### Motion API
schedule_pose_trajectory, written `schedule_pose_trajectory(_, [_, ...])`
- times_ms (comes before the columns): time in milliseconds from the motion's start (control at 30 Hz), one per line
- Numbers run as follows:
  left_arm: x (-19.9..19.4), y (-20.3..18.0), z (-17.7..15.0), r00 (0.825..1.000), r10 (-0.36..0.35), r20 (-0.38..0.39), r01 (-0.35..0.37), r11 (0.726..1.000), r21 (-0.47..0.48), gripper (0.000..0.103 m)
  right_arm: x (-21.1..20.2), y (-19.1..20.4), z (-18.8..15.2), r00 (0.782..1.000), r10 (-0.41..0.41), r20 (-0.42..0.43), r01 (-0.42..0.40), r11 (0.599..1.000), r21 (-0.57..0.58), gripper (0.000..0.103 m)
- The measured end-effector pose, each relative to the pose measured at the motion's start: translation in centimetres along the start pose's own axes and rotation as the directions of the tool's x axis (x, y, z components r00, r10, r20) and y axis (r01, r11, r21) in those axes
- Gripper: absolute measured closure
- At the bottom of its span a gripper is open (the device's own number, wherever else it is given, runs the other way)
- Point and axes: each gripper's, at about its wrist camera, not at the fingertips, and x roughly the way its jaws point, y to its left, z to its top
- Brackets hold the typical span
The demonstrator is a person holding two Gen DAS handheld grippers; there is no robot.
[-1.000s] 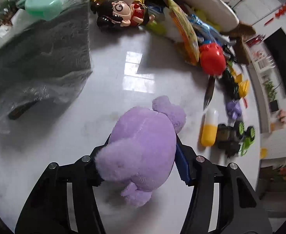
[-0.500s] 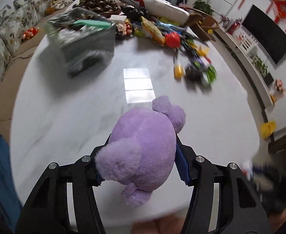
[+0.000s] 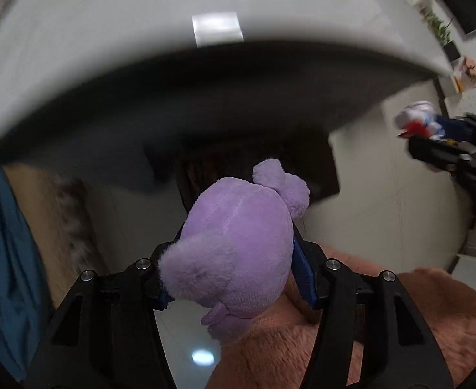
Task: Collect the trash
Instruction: 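Carry the plush and astronaut over the cardboard box and open both tools, then bring both open tools back up to the toy pile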
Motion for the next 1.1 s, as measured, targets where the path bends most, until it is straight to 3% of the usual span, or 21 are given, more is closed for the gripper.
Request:
schedule_pose_trajectory(133, [7.8, 1.1, -0.2, 0.995, 0.009, -0.100, -0.011, 1.000, -0.016, 0.047, 6.4, -1.6, -1.7, 0.997, -0.044, -0.068, 0.048, 0.997, 0.054, 0.062])
schedule_pose_trajectory(367, [21.8, 3.8, 0.6, 0.970, 0.051, -0.239, -0.070, 0.995, -0.072, 0.043, 18.8, -5.9, -3.6, 0.977, -0.124, -0.173, 0.152, 0.976, 0.158, 0.061])
schedule_pose_trajectory(400, [23.6, 4.3, 1.0, 0.964, 0.041, -0.264, -0.067, 0.994, -0.092, 0.041, 20.4, -6.8, -3.8, 0.973, -0.138, -0.183, 0.171, 0.969, 0.178, 0.049])
schedule_pose_trajectory(467, [25.6, 4.8, 1.8, 0.961, 0.055, -0.272, -0.087, 0.990, -0.109, 0.025, 22.3, -8.1, -4.1, 0.967, -0.163, -0.195, 0.205, 0.955, 0.217, 0.021])
schedule_pose_trajectory(533, [27.3, 5.3, 2.7, 0.953, 0.095, -0.286, -0.130, 0.986, -0.106, 0.016, 23.3, -8.9, -4.2, 0.968, -0.155, -0.200, 0.203, 0.947, 0.250, 0.019])
schedule_pose_trajectory(633, [28.7, 5.5, 2.7, 0.946, 0.053, -0.320, -0.101, 0.986, -0.133, 0.015, 24.3, -10.1, -4.8, 0.962, -0.156, -0.222, 0.216, 0.935, 0.280, 0.018])
schedule_pose_trajectory(867, [28.3, 5.7, 2.1, 0.941, 0.049, -0.336, -0.102, 0.984, -0.143, 0.015, 23.4, -10.4, -5.0, 0.958, -0.155, -0.240, 0.225, 0.927, 0.301, 0.017])
schedule_pose_trajectory(1000, [25.5, 4.8, 1.5, 0.942, 0.030, -0.334, -0.076, 0.989, -0.125, 0.015, 20.0, -9.0, -4.2, 0.963, -0.145, -0.229, 0.205, 0.942, 0.265, 0.017])
schedule_pose_trajectory(1100, [20.9, 3.5, 0.6, 0.952, -0.022, -0.305, -0.010, 0.995, -0.103, 0.015, 14.6, -7.2, -3.3, 0.981, -0.065, -0.183, 0.110, 0.962, 0.249, 0.017])
